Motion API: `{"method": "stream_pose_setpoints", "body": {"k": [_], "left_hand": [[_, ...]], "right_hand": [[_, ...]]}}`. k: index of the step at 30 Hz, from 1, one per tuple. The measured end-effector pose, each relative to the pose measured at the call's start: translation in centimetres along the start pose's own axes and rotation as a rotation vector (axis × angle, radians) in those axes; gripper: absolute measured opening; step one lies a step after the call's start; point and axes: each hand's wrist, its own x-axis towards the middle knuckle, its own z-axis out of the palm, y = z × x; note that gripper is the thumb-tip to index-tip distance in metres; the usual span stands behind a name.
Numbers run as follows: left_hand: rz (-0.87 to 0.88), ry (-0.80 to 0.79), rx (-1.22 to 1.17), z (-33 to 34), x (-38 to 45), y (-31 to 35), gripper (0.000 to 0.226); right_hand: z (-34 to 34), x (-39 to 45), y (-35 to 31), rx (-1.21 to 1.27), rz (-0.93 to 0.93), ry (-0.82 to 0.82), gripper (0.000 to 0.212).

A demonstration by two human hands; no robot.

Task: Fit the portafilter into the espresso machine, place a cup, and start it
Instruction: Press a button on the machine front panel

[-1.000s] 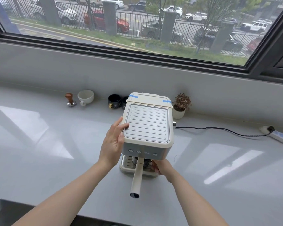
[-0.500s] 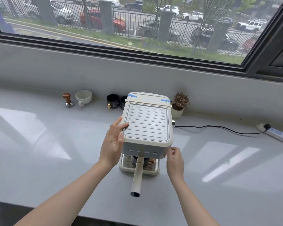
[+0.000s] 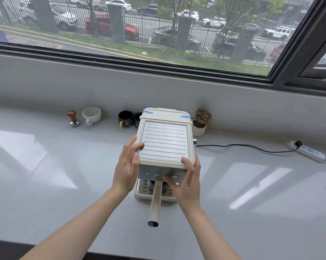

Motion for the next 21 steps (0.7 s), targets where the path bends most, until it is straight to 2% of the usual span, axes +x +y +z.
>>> {"method": "stream_pose_setpoints", "body": {"k": [9,21], "left_hand": [[-0.006,-0.009,-0.028,0.0,-0.1,0.0,0.041],[0.013,-0.003,-0.031,0.0,-0.2,0.0,0.045]], "right_hand": [[0.5,-0.1,-0.4,0.089,0.052,0.028,0.070],[-0.9,0.0,0.6,0.009,-0.029,-0.052,0.075]]}}
